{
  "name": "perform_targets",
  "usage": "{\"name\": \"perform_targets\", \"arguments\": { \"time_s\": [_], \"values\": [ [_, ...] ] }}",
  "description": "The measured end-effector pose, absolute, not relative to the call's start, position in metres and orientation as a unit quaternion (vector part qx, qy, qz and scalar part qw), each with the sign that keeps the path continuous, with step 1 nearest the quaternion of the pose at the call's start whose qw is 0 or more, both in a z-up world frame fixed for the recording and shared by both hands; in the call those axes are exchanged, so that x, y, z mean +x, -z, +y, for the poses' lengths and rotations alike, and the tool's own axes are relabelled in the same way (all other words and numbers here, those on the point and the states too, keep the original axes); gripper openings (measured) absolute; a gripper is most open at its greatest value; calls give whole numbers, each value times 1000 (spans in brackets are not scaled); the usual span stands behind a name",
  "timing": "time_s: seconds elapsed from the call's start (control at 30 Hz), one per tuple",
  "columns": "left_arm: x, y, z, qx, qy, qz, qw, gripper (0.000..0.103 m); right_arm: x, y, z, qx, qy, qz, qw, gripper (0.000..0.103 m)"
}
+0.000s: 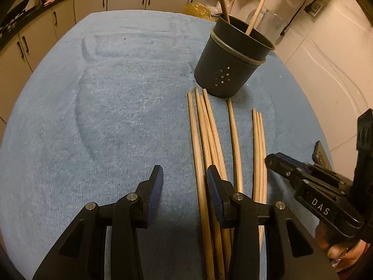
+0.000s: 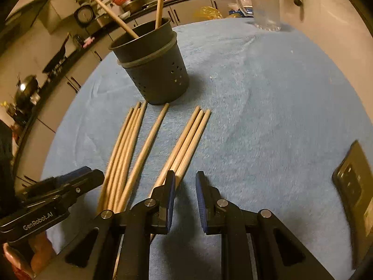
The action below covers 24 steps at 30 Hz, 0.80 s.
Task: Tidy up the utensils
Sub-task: 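Move both tools back down to the chopstick pile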
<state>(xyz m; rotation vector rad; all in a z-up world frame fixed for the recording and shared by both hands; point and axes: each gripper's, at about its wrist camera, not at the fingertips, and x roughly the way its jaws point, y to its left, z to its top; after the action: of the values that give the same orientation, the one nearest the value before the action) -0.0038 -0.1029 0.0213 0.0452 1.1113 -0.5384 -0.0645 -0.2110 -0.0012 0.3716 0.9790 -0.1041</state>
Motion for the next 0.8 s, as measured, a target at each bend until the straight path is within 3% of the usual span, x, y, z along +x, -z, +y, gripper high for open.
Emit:
{"name": "perform_targets", "arguments": {
  "time_s": [0.13, 0.4, 0.57, 0.8],
  "values": [
    [3, -21, -112, 36, 250, 523, 814, 38, -56, 2, -223, 169, 59, 486, 855, 16],
    [12, -22, -116, 41, 245, 525, 814, 38, -50, 7, -248, 280, 11, 494, 823, 18],
    [15, -23, -121, 60, 238, 523, 817, 38, -38, 3, -233, 219, 26, 501, 837, 17],
    [20, -24, -117, 70, 237, 531, 811, 29, -33, -2, -230, 130, 52, 522, 842, 14]
  ]
}}
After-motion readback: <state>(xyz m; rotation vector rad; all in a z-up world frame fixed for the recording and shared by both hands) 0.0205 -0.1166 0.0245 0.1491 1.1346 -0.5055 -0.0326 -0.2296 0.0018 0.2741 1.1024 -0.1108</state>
